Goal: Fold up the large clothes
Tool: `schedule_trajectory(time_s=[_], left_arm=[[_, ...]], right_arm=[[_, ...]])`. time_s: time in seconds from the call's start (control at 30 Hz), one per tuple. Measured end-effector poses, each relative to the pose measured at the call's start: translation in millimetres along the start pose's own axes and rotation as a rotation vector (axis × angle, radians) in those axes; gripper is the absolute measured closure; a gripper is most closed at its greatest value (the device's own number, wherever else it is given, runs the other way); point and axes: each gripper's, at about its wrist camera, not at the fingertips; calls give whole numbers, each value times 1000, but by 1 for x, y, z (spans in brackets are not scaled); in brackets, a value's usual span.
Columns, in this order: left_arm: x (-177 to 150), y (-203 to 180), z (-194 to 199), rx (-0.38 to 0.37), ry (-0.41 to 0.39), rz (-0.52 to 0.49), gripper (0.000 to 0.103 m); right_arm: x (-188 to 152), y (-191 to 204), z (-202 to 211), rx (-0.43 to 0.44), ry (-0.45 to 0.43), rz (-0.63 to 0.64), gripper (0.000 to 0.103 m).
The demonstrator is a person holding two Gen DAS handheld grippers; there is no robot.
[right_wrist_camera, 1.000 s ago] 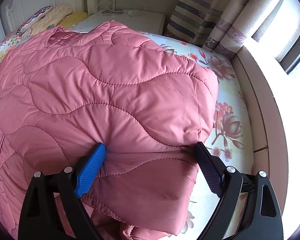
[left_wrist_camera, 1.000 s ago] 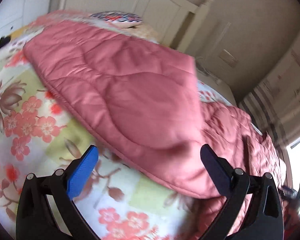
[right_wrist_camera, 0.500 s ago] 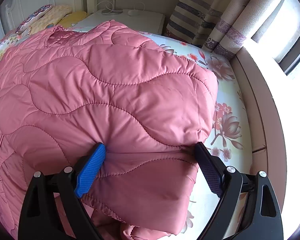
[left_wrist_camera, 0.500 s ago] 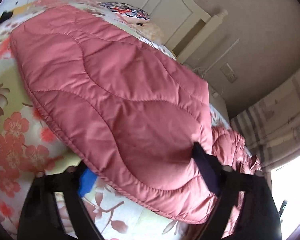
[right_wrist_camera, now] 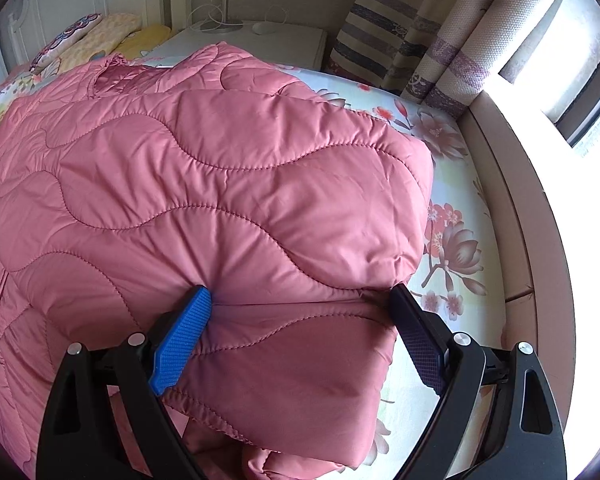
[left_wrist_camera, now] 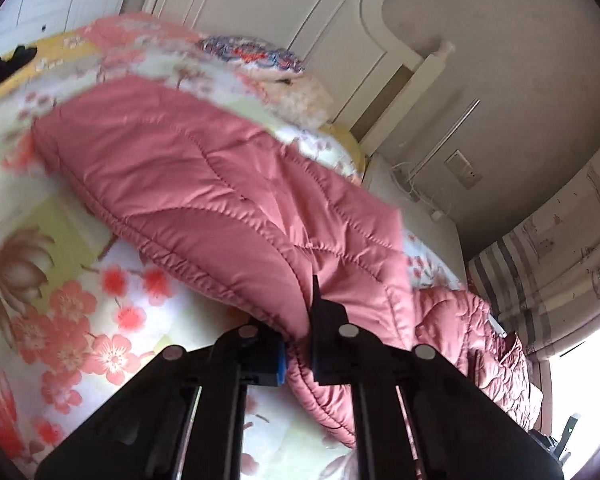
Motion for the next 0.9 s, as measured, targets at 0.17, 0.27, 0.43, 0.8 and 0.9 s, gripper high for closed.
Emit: schedule_trajectory(time_s=[0.17, 0.27, 0.43, 0.8, 0.9], left_arm=[[9, -87, 43, -8, -119, -210, 95], [-2, -180, 57, -65, -127, -438, 95], [-127, -339, 41, -189, 34, -1012, 95], [-272, -293, -15, -38, 243, -1263, 95], [-250, -278, -19, 40, 188, -1211, 95]], right_arm=[[-2, -2, 0, 8, -12, -7, 17], [-3, -4, -1, 19, -16, -24, 17], [-4, -12, 1, 54, -12, -71, 17], [-28, -50, 56, -63, -74, -143, 17], [-26, -55, 87, -60, -150, -181, 17]])
Point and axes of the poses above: each gripper's, at about its wrist camera, not at the fingertips, and z roughly against the way its jaws point, y to its left, x to its top, and after that the axes turned 5 degrees about -x, right-handed
